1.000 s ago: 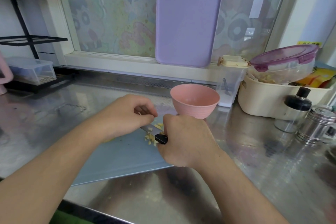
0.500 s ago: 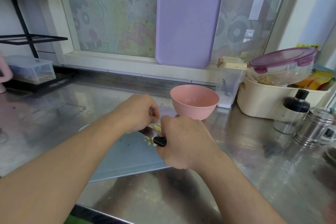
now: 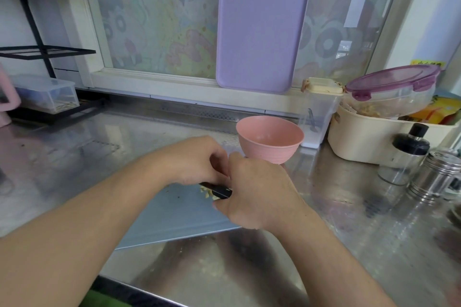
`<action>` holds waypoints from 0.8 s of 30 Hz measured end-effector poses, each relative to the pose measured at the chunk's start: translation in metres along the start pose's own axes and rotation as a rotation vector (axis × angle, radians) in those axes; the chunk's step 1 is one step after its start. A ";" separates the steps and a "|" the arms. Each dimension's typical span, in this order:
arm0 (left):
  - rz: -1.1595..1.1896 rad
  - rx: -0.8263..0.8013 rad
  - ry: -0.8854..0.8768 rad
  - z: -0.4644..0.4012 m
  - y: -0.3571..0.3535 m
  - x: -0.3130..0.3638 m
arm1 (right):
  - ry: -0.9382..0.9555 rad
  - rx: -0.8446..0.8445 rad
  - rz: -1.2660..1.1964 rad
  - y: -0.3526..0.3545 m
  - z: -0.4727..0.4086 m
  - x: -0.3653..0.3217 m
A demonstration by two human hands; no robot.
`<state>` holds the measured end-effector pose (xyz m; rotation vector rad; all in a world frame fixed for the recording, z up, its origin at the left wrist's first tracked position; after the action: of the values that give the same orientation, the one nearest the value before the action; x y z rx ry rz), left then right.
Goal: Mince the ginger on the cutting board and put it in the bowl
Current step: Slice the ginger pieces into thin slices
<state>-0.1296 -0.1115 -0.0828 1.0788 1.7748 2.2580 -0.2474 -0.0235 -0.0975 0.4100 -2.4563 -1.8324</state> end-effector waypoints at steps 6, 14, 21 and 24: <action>-0.172 0.164 0.088 -0.016 -0.007 0.002 | 0.013 -0.015 -0.004 -0.001 0.000 0.002; 0.056 0.227 0.079 -0.017 0.007 -0.003 | -0.006 -0.014 -0.032 0.002 0.001 0.007; -0.082 0.094 0.080 -0.011 0.000 -0.001 | -0.027 -0.030 -0.070 0.004 0.002 0.005; -0.146 0.151 0.092 -0.014 -0.003 -0.002 | -0.032 -0.041 -0.064 0.004 0.003 0.004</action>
<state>-0.1370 -0.1233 -0.0882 0.8471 2.0163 2.1503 -0.2528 -0.0202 -0.0951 0.4663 -2.4492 -1.9252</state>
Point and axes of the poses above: each hand's wrist, its own z-axis away from the middle knuckle, its own y-axis out of the back of the hand, x = y × z, the point moved 3 cm from there along -z, towards the middle knuckle, and after that the axes turned 5 degrees about y, right-handed, at the moved point
